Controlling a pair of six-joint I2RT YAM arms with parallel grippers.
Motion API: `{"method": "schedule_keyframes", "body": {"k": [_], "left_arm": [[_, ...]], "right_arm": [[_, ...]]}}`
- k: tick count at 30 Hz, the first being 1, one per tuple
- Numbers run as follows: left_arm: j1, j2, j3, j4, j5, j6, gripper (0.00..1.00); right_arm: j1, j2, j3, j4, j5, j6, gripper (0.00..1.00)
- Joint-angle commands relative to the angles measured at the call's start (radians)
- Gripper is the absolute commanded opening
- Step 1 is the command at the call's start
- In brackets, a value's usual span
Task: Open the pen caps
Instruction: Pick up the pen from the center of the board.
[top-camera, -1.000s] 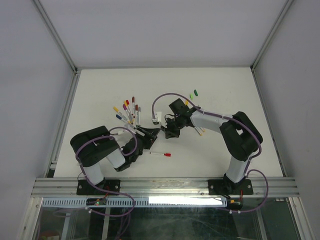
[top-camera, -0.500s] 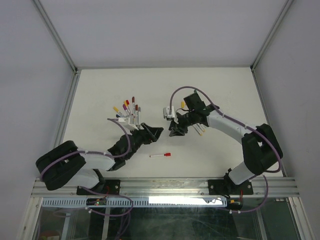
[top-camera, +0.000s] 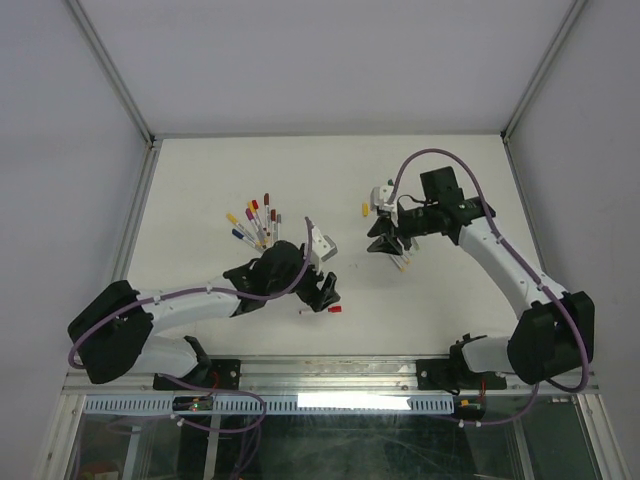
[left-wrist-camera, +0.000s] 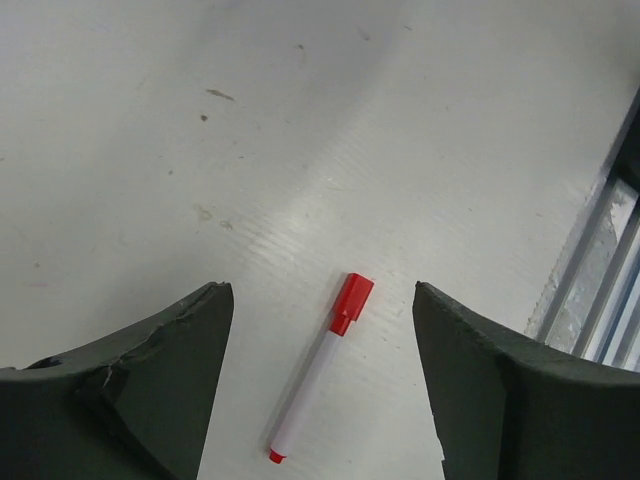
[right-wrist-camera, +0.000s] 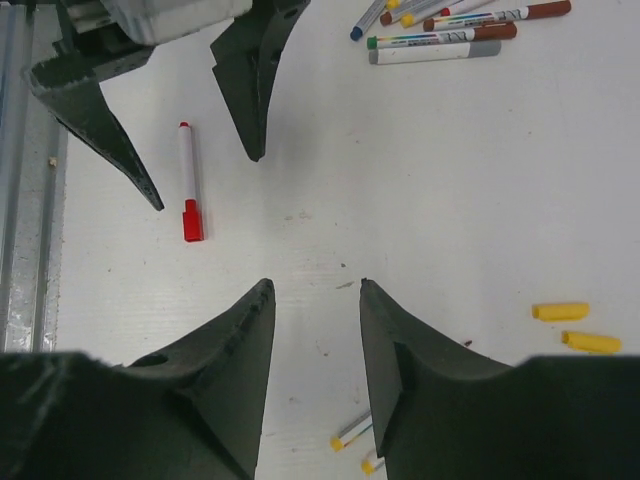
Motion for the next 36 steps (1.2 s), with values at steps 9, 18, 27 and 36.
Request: {"method": "schedule_keyframes", "body": {"k": [9,18,27,36], "left_arm": [[-0.050,0.294,0.386,-0.446,0.129,0.267,0.66],[-0.086,0.408,0.508,-0.583,0.075,0.310,0.53],[-0.116,0.485,0.558,-0.644,0.049,0.325,0.44],[-0.139,0.497,0.563,-0.690,-0.024,0.313,0.36]], "right_arm": [[-0.175,-0.093,0.037,-0.061,-0.129,0.074,0.42],[-0.255,-0.093,0.030,-0.071,-0.179,0.064,0.43],[-0.272,-0.087,0.030,-0.075,-0.191,0.060,0.43],[-0.275,-0.084,0.030,-0.076,-0.197,0.056,0.43]]}}
